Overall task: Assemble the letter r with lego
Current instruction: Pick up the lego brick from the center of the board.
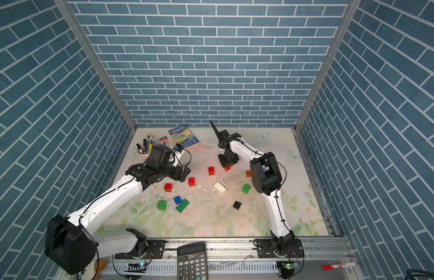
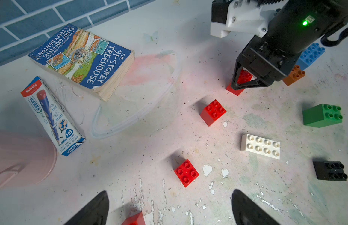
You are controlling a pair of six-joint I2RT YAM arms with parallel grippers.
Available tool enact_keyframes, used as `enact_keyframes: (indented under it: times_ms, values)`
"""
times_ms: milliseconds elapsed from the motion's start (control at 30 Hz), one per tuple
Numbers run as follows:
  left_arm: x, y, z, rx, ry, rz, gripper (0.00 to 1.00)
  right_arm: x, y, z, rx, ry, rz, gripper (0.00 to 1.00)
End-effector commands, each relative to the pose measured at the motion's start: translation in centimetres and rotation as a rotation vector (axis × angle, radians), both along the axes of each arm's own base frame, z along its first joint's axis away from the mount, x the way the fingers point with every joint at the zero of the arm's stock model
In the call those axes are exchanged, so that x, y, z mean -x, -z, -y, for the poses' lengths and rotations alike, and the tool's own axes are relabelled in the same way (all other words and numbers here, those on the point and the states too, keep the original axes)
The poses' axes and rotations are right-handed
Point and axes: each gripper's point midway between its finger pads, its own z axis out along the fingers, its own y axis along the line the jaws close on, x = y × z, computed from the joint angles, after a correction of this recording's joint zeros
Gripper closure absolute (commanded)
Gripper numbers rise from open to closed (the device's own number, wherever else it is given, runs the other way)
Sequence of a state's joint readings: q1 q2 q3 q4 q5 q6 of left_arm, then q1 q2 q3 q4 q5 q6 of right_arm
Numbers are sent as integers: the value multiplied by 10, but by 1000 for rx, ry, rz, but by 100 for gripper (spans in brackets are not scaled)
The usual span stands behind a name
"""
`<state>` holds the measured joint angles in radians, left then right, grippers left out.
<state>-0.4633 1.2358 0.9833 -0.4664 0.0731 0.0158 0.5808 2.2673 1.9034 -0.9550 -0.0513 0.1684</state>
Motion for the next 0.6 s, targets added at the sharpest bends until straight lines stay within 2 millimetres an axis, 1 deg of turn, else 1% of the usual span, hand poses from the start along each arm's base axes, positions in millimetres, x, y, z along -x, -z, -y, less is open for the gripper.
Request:
enact_keyframes:
  times_ms: [0, 133, 233, 333, 400, 467, 567]
  values:
    - [7, -4, -7, -1, 1, 4, 1, 7, 7, 5, 40, 20, -10, 54]
    - [12, -6, -12, -3, -5, 12, 1, 8, 7, 5, 39, 30, -2, 54]
    - [15, -7, -15, -7, -13, 12, 1, 7, 6, 4, 40, 36, 6, 60]
    - [19, -9, -18, -9, -16, 18, 1, 8, 3, 3, 39, 33, 16, 60]
    - [21, -10, -20, -7, -20, 21, 1, 8, 0, 2, 35, 32, 23, 57]
    - [24, -11, -22, -8, -25, 23, 1, 7, -2, 3, 37, 32, 30, 52]
    - [27, -11, -25, -7, -31, 26, 1, 5, -6, 4, 42, 27, 42, 50]
